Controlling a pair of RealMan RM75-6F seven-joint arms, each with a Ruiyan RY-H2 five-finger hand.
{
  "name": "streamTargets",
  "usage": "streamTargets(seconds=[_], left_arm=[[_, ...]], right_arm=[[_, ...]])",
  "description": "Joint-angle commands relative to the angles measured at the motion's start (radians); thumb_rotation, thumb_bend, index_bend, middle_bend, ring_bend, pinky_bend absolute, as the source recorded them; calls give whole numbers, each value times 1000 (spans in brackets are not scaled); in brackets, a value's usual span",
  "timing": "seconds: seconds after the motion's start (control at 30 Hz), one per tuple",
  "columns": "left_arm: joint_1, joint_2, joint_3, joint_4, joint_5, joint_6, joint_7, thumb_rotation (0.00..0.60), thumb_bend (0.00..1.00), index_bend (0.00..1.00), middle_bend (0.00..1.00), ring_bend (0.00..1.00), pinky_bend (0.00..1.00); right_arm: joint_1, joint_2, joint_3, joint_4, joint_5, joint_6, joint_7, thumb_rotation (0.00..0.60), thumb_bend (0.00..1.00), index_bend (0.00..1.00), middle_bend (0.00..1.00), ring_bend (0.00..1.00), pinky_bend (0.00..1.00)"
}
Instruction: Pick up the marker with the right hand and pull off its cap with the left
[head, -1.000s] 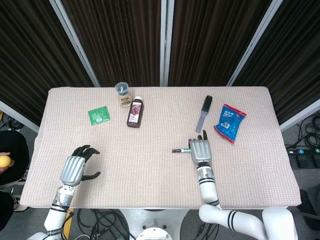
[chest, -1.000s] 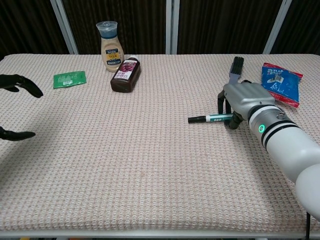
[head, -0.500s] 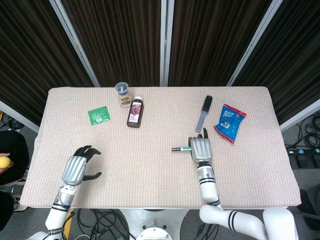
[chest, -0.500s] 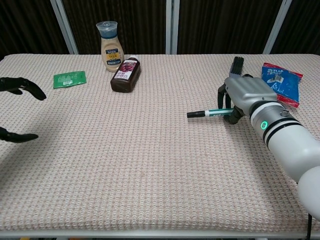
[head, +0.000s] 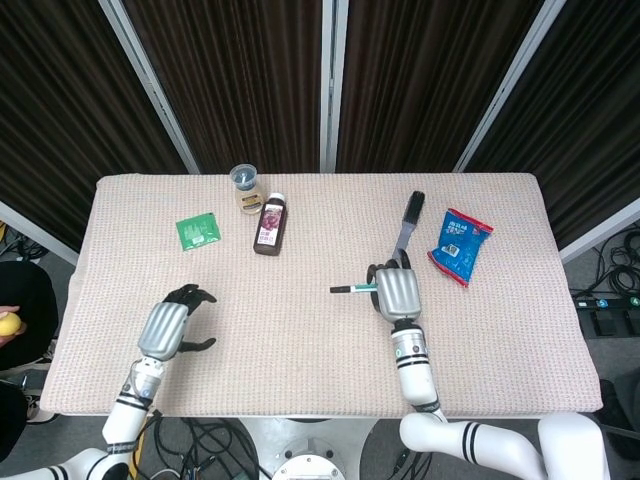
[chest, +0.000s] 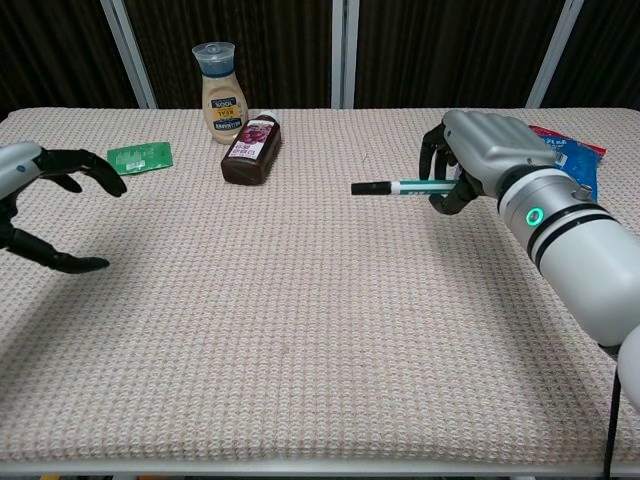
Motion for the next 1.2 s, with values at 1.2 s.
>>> streamTargets(seconds=[1.2], left_arm=[[-324,-287,-221,54,-375,-95,583,600,223,478,482,415,538]], right_arm=[[135,-234,72,135,-6,22,-34,600,327,679,632,332,115]])
